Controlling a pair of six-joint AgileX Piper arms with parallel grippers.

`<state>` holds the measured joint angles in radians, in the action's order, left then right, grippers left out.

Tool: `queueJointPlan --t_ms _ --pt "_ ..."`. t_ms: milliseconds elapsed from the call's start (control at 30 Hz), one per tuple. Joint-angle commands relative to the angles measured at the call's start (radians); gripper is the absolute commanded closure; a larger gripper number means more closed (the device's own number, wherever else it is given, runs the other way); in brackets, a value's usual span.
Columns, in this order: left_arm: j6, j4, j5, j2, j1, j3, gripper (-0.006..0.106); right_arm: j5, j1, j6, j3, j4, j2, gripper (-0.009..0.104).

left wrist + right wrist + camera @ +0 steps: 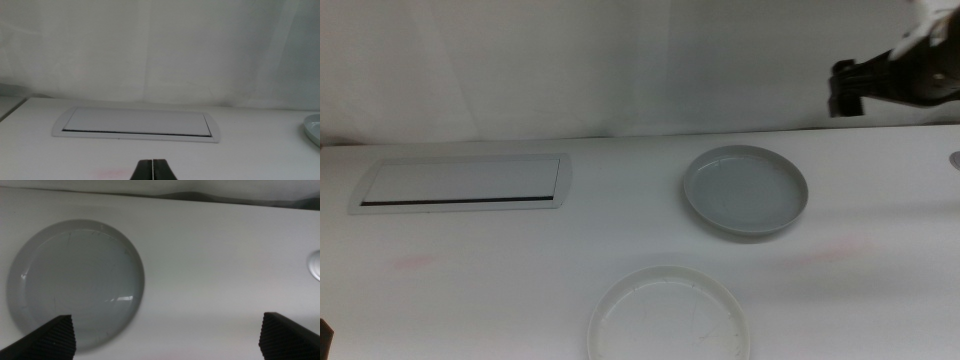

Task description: Stack the three bowls on top of each other.

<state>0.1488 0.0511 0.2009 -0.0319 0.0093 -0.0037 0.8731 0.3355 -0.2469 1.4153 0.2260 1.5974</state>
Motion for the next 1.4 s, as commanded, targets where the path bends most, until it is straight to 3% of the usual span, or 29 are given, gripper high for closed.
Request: queueJointPlan --t_ms 0,267,500,1100,1167,1267,1367 --pt "-0.002 -0.005 -0.018 0.009 0.001 0.041 0.102 -0.023 -0.007 0.021 0.052 -0.010 0.086 -0.008" --pt "-0.002 -0.005 -0.018 0.009 0.001 0.041 0.102 -0.032 -0.007 0.019 0.180 -0.076 0.324 -0.008" --pt "-0.002 -0.005 -0.033 0.009 0.001 0.041 0.102 -0.006 -0.007 0.019 0.226 -0.091 0.480 -0.008" --pt "-0.002 -0.005 -0.033 0.009 0.001 0.041 0.102 0.004 -0.007 0.019 0.228 -0.142 0.619 -0.005" --pt "-0.002 -0.005 -0.033 0.009 0.001 0.041 0.102 0.008 -0.007 0.019 0.228 -0.142 0.621 0.001" --pt "-0.002 -0.005 -0.033 0.009 0.001 0.041 0.102 0.008 -0.007 0.019 0.228 -0.140 0.621 0.025" --pt "-0.002 -0.005 -0.033 0.009 0.001 0.041 0.102 0.015 -0.007 0.019 0.228 -0.136 0.621 0.069"
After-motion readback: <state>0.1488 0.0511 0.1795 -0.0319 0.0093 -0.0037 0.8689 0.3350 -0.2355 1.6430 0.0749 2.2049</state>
